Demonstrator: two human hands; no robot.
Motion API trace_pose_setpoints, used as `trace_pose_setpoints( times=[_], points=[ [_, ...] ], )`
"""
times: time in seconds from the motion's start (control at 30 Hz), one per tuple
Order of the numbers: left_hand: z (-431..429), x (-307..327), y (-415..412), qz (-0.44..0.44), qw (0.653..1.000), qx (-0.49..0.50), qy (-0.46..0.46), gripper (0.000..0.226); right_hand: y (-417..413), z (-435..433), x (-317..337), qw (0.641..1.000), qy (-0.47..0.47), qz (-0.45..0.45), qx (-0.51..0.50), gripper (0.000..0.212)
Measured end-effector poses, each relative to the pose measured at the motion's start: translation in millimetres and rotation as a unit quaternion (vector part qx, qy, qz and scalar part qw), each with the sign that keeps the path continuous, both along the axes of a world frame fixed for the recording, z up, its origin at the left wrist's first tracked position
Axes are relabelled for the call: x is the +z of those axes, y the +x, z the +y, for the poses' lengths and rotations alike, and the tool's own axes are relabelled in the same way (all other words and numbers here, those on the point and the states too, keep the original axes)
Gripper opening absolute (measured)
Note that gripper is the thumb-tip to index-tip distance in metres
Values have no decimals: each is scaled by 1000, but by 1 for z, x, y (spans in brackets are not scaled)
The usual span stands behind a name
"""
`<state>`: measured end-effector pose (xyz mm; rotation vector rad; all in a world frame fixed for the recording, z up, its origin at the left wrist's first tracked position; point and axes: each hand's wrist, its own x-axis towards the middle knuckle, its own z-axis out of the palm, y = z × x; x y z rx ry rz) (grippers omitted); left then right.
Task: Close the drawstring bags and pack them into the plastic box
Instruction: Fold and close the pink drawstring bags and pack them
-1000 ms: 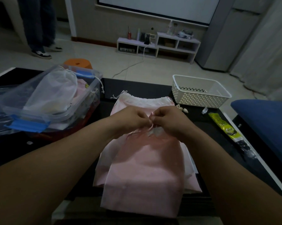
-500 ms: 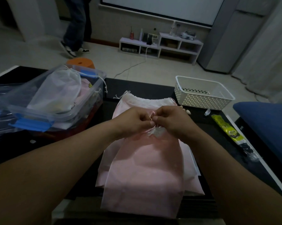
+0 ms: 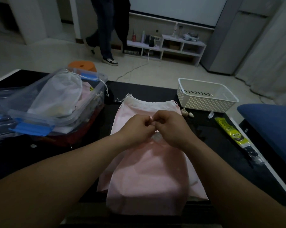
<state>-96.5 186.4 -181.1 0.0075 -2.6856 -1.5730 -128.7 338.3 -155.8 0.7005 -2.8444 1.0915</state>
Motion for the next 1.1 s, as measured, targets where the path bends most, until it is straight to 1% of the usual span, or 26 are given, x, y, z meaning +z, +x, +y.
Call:
trace_pose_setpoints(
  times=[0.07,0.1,0.17,0.23,0.37,0.43,0.5,0.57,0.63,0.7,0.77,0.8,0.87,0.93,0.97,1.0,1.03,1.07,1.1],
  points=[
    [-4,0,-1,-25,999,-6,34,17,0,1,0,1000,-2,1,0,8],
    [-6,0,-2,-34,998,-23,47,15,-1,2,1,1000,0,1,1,7],
    [-14,-1,-4,-47,994,-65,68,20,-1,3,1,1000,6,-5,4,9],
    [-22,-4,-5,-69,989,-92,91,21,-1,3,-1,999,-5,-30,8,8],
    [-31,-5,-6,-91,985,-120,83,24,0,3,-4,997,-17,-70,6,9],
    [-34,-5,-5,-93,983,-120,102,26,0,3,-5,997,-15,-76,-1,7],
    [-38,-6,-6,-88,982,-117,115,21,-1,3,-6,997,-14,-77,-7,6],
    [-42,-8,-7,-83,984,-118,101,17,-1,3,-8,996,-11,-82,-15,8],
    [-49,-12,-8,-82,989,-106,69,17,-1,6,-7,996,7,-82,-33,9],
    [-55,-13,-6,-70,993,-94,14,22,-2,11,-5,995,11,-86,-54,9],
    [-61,-14,-4,-37,994,-85,-58,26,-2,14,-4,993,-7,-98,-66,9],
    [-62,-14,-3,-27,993,-82,-79,26,-2,13,-4,992,-12,-102,-69,9],
    [-62,-16,-2,-26,995,-65,-76,24,-1,9,-5,992,-10,-99,-72,9],
    [-58,-15,-1,-27,998,-20,-47,22,-2,6,-9,993,-10,-91,-76,9],
    [-56,-14,-1,-39,999,7,-2,24,-3,5,-11,993,-8,-88,-79,9],
    [-53,-12,1,-73,995,28,64,32,-4,4,-12,993,-6,-86,-83,10],
    [-52,-9,3,-123,983,43,128,43,-5,3,-13,993,-3,-82,-86,11],
    [-50,-5,5,-180,968,46,172,57,-6,3,-14,993,-5,-78,-90,11],
    [-49,-3,9,-220,957,36,187,66,-8,3,-14,993,-9,-74,-96,10]
  ],
)
